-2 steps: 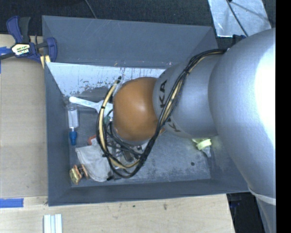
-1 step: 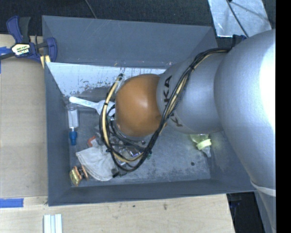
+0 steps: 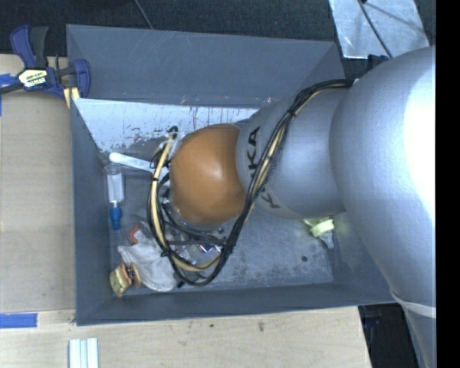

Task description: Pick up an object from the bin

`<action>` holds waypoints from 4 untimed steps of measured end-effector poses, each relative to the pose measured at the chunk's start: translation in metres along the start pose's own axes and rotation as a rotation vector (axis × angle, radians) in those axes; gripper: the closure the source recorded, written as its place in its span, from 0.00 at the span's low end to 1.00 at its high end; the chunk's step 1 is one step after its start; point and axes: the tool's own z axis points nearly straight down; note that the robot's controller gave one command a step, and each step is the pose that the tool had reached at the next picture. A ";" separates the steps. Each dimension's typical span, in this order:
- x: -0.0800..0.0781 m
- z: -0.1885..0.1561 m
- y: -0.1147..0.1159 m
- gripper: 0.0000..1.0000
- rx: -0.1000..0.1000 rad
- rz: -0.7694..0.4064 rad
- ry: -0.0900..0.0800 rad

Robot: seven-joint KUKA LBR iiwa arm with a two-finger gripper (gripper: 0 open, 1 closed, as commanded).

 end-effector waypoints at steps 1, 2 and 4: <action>-0.009 0.000 0.036 0.00 -0.002 -0.155 0.001; -0.005 -0.005 0.003 1.00 -0.003 -0.002 -0.015; -0.004 -0.010 0.003 1.00 -0.004 -0.002 -0.011</action>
Offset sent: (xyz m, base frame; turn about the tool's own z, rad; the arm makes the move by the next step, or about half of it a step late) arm 0.0000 0.0000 0.0000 0.0000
